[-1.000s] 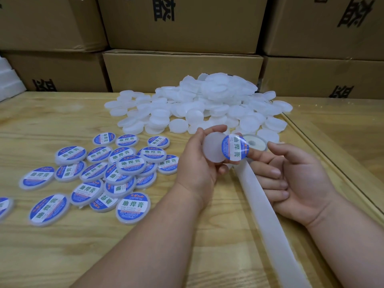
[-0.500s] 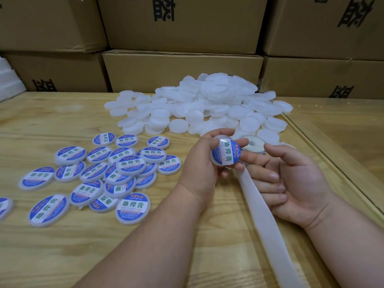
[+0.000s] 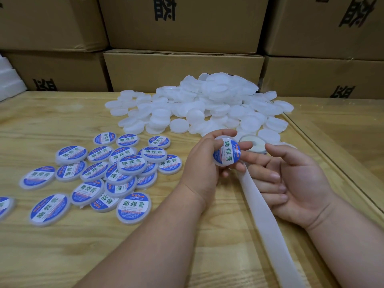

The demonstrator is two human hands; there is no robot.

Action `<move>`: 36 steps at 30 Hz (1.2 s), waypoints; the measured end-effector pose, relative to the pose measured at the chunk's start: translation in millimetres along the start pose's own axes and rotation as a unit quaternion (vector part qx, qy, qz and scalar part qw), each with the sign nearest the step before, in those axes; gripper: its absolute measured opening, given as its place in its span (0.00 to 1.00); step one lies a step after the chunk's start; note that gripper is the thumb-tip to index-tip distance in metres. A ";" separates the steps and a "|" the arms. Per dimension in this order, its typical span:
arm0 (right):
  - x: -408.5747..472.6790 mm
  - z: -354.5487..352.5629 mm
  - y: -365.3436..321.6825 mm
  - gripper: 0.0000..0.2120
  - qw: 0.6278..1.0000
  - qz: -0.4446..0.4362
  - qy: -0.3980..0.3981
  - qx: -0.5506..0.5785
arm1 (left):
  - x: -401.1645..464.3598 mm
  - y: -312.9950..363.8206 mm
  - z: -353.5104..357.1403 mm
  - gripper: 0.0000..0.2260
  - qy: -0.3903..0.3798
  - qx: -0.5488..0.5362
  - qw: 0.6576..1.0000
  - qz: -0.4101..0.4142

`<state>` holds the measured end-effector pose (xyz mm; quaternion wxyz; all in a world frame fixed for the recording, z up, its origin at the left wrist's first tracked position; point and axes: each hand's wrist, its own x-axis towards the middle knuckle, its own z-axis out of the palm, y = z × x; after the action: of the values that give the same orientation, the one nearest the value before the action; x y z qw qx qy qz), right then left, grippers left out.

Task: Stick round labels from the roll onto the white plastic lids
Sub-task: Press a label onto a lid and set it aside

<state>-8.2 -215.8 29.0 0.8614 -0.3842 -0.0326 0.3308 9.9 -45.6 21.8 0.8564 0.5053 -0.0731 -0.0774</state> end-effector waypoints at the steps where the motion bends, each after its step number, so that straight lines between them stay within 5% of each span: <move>1: 0.0 -0.2 0.1 0.26 1.000 0.002 -0.001 0.001 | 0.1 -0.3 -0.3 0.17 0.000 0.002 1.000 0.001; 18: -0.1 3.7 1.8 0.33 0.999 -0.016 0.033 -0.012 | 1.1 -3.1 -0.8 0.22 0.028 0.044 0.998 0.021; 33: -1.4 4.0 2.5 0.25 0.998 -0.037 0.054 0.014 | 3.6 -1.8 -6.4 0.10 0.123 0.016 0.992 0.037; 36: -1.4 4.9 2.7 0.24 0.998 -0.037 0.055 0.012 | 3.9 3.5 -6.1 0.19 0.137 -0.003 0.990 0.008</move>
<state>-12.3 -212.2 30.9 0.8783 -0.3898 0.0050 0.2769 15.2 -39.5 22.1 0.8602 0.5083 0.0414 -0.0004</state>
